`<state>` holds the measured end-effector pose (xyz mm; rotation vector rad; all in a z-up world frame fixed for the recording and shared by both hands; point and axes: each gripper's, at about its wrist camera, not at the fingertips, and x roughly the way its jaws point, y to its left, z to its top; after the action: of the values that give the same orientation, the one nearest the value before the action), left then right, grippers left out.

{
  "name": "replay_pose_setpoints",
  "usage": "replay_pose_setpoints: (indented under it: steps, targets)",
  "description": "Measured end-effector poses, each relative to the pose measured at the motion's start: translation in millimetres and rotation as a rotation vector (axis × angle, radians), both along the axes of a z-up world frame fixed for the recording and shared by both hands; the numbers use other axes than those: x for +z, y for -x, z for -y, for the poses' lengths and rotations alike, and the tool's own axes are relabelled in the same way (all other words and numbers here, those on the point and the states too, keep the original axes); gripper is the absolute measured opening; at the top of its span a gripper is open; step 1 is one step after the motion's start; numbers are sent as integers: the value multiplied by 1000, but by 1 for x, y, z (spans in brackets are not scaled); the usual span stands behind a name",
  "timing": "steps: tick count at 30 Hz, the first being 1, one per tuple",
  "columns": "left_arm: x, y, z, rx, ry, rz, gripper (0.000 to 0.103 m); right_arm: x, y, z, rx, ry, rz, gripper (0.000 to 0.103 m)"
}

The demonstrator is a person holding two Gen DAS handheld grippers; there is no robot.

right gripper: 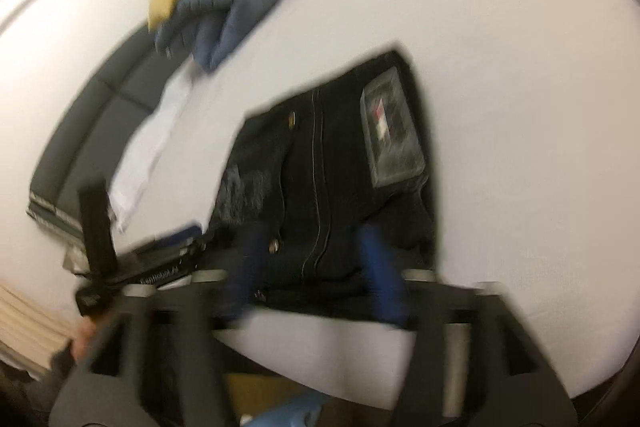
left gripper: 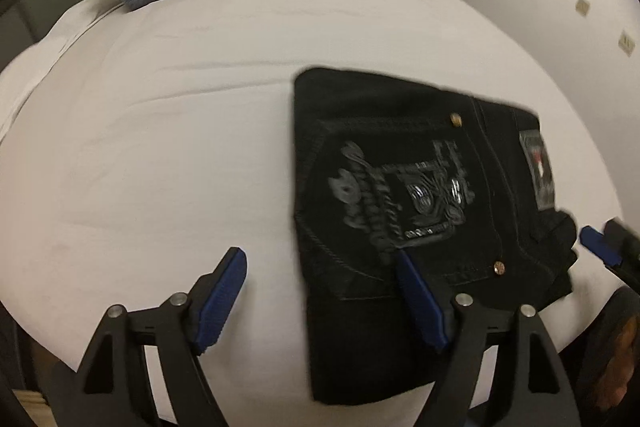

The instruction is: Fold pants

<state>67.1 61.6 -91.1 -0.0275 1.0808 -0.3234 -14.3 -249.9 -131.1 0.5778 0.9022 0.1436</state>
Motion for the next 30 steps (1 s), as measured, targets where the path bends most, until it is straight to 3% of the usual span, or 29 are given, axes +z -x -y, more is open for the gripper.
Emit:
replay_pose_setpoints:
  steps: [3, 7, 12, 16, 24, 25, 26, 30]
  targets:
    - [2, -9, -16, 25, 40, -13, 80, 11, 6, 27, -40, -29, 35, 73]
    - [-5, -31, -19, -1, 80, -67, 81, 0, -11, 60, -56, -96, -48, 73]
    - [-16, -62, -13, -32, 131, -144, 81, -23, -46, 70, -21, -101, -171, 71]
    - [-32, -77, -2, -66, 137, -237, 82, -49, -68, 79, -33, -168, -245, 54]
    - [-42, -87, 12, -54, 147, -258, 86, -73, -101, 67, -8, -209, -294, 34]
    - [-41, -87, 14, -58, 147, -261, 80, -74, -102, 65, -8, -204, -296, 31]
    - [-41, -87, 19, -74, 153, -266, 66, -73, -103, 62, -6, -193, -292, 29]
    - [-34, -85, 34, -104, 112, -256, 47, -58, -102, 45, 26, -72, -261, 19]
